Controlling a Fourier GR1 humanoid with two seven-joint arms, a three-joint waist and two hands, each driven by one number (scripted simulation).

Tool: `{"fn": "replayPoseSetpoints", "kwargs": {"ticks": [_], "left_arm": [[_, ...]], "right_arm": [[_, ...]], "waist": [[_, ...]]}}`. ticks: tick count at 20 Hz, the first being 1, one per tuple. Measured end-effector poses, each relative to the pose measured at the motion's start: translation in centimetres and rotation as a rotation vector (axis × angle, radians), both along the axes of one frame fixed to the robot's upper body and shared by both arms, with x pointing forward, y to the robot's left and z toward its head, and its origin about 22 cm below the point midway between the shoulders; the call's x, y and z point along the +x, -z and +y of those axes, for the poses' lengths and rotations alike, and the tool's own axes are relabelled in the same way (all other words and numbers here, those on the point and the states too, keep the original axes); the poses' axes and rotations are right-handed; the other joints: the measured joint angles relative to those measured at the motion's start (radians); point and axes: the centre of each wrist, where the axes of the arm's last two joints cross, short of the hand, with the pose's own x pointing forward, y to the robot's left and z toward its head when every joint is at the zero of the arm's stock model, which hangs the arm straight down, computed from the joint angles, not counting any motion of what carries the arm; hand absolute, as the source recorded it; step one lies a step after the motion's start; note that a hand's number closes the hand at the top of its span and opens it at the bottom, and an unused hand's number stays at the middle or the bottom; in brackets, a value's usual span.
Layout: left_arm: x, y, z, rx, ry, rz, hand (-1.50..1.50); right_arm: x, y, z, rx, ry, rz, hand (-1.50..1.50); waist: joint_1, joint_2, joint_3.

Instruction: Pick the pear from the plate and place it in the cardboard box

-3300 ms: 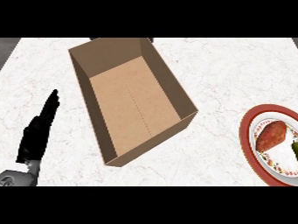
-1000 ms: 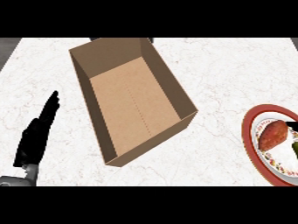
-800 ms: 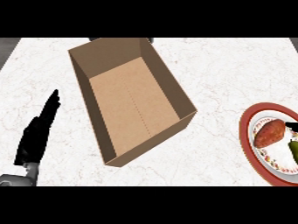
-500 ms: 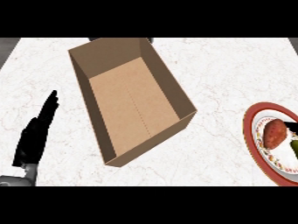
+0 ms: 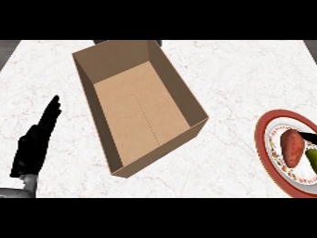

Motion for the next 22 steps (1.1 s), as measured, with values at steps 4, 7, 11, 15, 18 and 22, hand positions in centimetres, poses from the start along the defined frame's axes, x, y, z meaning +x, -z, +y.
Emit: {"fn": "replayPoseSetpoints", "kwargs": {"ticks": [4,7,11,15,18,22], "left_arm": [[-0.1,0.0,-0.1,0.003,-0.002,0.001,0.0],[-0.4,0.4,-0.1,0.002,-0.008,0.002,0.0],[-0.7,0.5,0.6,0.0,-0.013,0.006,0.0],[-0.7,0.3,0.6,0.0,-0.008,0.003,0.0],[-0.5,0.0,0.8,0.002,-0.009,0.007,0.0],[-0.6,0.7,1.1,0.009,-0.036,0.023,0.0]], "right_arm": [[-0.2,0.1,0.0,0.001,-0.018,-0.001,1.5],[-0.5,0.5,-0.1,0.01,-0.008,-0.03,1.5],[-0.8,1.0,-0.3,0.008,0.003,-0.122,1.5],[-0.6,1.2,-0.5,0.006,0.019,-0.187,1.5],[0.1,1.1,-0.3,-0.008,0.043,-0.235,1.5],[2.4,1.3,2.9,-0.173,0.091,-0.396,1.5]], "waist": [[0.001,-0.001,-0.001],[0.002,-0.003,-0.005],[-0.001,-0.005,-0.006],[-0.003,-0.004,-0.005],[-0.007,-0.003,-0.002],[-0.035,-0.016,-0.004]]}}
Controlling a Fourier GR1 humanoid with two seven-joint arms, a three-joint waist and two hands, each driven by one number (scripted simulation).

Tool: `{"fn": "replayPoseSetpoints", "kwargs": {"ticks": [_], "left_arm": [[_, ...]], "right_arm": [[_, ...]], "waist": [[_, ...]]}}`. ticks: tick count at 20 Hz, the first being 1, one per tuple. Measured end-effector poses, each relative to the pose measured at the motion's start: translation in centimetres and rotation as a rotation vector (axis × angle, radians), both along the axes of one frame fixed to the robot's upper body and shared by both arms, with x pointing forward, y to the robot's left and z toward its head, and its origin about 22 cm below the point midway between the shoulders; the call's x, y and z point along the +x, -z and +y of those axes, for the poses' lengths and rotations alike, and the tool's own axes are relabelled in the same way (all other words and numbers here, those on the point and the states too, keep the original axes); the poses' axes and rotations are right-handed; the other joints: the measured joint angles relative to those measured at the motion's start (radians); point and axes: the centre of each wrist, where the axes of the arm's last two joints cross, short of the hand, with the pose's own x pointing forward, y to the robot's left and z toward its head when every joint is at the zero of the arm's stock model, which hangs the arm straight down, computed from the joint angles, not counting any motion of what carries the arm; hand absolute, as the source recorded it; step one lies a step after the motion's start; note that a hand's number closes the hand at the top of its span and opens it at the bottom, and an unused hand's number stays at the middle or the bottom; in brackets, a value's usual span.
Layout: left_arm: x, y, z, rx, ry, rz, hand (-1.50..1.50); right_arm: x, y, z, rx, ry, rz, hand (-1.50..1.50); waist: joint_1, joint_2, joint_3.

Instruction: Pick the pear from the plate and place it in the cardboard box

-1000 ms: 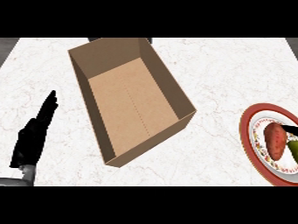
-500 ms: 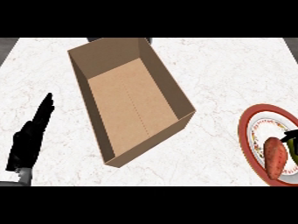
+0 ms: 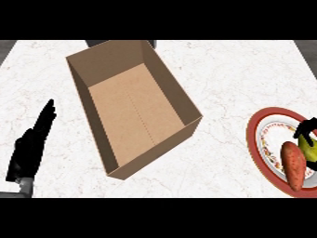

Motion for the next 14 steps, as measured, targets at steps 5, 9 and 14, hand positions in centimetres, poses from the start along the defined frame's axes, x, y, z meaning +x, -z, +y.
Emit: {"fn": "replayPoseSetpoints", "kwargs": {"ticks": [5,9,14], "left_arm": [[-0.4,0.4,0.1,0.005,-0.014,0.02,0.0],[-0.7,0.7,0.3,0.007,-0.032,0.028,0.0],[-0.8,0.6,0.8,0.008,-0.051,0.027,0.0]], "right_arm": [[3.2,-0.4,4.9,-0.216,0.084,-0.219,1.5],[5.0,-0.8,9.8,-0.306,0.136,-0.361,1.5],[6.4,-2.7,18.2,-0.202,0.151,-0.527,1.5]], "waist": [[-0.018,-0.018,0.0],[-0.036,-0.025,0.001],[-0.053,-0.025,0.006]]}}
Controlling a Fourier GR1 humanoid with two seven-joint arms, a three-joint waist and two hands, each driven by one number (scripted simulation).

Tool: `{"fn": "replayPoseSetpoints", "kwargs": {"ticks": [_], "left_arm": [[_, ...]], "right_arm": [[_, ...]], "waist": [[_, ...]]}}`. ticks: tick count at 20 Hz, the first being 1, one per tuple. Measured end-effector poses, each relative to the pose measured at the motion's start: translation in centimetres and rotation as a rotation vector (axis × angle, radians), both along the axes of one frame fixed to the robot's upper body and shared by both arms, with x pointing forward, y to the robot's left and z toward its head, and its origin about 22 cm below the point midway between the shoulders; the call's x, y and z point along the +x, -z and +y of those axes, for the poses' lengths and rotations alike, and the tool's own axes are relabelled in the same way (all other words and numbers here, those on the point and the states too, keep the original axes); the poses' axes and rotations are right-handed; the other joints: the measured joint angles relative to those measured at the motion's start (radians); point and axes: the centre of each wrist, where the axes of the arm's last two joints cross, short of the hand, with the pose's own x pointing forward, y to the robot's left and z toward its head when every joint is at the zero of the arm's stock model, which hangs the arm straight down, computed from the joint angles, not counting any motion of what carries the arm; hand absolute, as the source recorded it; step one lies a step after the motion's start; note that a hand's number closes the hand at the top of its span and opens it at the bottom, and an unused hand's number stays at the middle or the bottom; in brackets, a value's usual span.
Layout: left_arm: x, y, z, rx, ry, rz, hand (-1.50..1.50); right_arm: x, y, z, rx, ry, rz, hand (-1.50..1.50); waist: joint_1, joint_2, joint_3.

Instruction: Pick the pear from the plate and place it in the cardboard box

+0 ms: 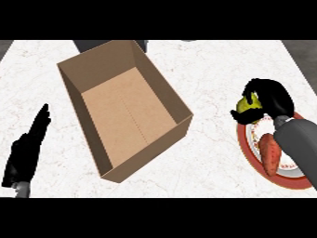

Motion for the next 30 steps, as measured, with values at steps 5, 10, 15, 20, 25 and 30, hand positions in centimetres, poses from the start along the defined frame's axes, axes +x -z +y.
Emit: {"fn": "replayPoseSetpoints", "kwargs": {"ticks": [5,10,15,20,25,30], "left_arm": [[-0.3,0.0,0.2,-0.002,-0.006,-0.003,0.0],[-0.3,-0.1,0.2,-0.005,-0.002,-0.009,0.0],[0.2,-0.6,-0.8,-0.009,0.029,-0.025,0.0],[0.5,-1.5,-1.2,-0.011,0.057,-0.036,0.0],[1.3,-1.2,-1.4,-0.008,0.064,-0.035,0.0],[1.5,-0.6,-1.9,-0.008,0.077,-0.04,0.0]], "right_arm": [[-0.9,-4.2,7.8,0.189,-0.096,-0.172,1.5],[-4.6,-9.4,12.9,0.294,-0.174,-0.259,1.5],[-7.9,-14.1,17.2,0.328,-0.176,-0.292,1.5],[-7.9,-17.1,20.8,0.312,-0.148,-0.281,1.5],[-5.9,-17.5,24.6,0.298,-0.132,-0.236,1.5],[-2.3,-16.2,26.7,0.279,-0.115,-0.167,1.5]], "waist": [[-0.002,0.003,0.003],[0.01,0.013,0.005],[0.039,0.026,0.007],[0.062,0.035,0.008],[0.071,0.04,0.008],[0.084,0.045,0.008]]}}
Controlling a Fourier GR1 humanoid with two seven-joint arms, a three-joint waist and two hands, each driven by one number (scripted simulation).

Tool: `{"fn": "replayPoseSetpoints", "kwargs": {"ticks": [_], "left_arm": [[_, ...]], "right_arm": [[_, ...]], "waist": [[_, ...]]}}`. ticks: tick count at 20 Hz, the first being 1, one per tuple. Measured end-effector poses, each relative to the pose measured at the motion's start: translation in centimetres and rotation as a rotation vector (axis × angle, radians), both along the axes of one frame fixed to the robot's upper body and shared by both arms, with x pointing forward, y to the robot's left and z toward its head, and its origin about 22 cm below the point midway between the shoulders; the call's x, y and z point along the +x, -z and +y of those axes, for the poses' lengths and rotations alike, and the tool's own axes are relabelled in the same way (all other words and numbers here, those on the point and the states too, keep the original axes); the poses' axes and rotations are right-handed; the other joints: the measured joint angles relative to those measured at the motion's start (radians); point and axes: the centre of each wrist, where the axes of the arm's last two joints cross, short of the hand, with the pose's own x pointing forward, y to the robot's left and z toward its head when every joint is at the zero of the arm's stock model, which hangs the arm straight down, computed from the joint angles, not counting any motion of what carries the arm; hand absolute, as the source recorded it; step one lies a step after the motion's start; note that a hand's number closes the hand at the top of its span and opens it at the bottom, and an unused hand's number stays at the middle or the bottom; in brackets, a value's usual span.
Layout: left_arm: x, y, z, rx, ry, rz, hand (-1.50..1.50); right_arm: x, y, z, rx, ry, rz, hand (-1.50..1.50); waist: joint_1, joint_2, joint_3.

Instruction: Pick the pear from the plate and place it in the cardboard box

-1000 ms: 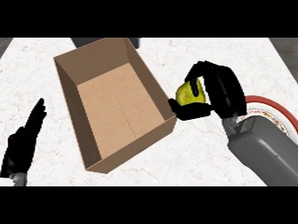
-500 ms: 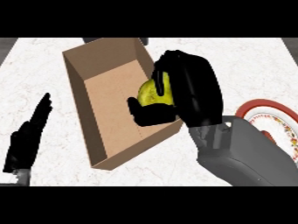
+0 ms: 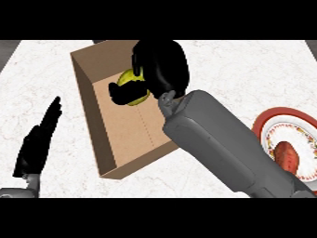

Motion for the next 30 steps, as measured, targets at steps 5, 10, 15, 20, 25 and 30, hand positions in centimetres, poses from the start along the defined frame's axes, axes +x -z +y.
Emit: {"fn": "replayPoseSetpoints", "kwargs": {"ticks": [5,10,15,20,25,30], "left_arm": [[0.1,0.3,-0.4,-0.002,0.014,0.002,0.0],[0.2,-0.2,-0.7,-0.002,0.035,-0.007,0.0],[0.9,0.1,-0.7,-0.004,0.047,-0.013,0.0],[1.1,-0.5,-0.7,-0.003,0.043,-0.021,0.0],[0.7,-0.3,-0.4,-0.003,0.03,-0.014,0.0],[0.3,-0.2,0.3,-0.006,0.007,-0.008,0.0]], "right_arm": [[2.6,2.2,1.1,-0.036,0.021,0.069,1.5],[4.6,4.8,0.8,-0.01,0.091,0.148,-1.5],[5.7,6.4,0.5,0.038,0.103,0.156,-1.5],[6.0,6.4,0.2,0.198,0.136,0.074,-1.5],[6.4,5.9,-0.7,0.416,0.208,-0.036,-1.5],[6.8,5.9,-3.2,0.621,0.245,-0.114,-1.5]], "waist": [[0.013,0.003,0.0],[0.034,0.007,0.0],[0.042,0.011,0.0],[0.045,0.011,0.001],[0.031,0.009,0.001],[0.006,0.004,0.002]]}}
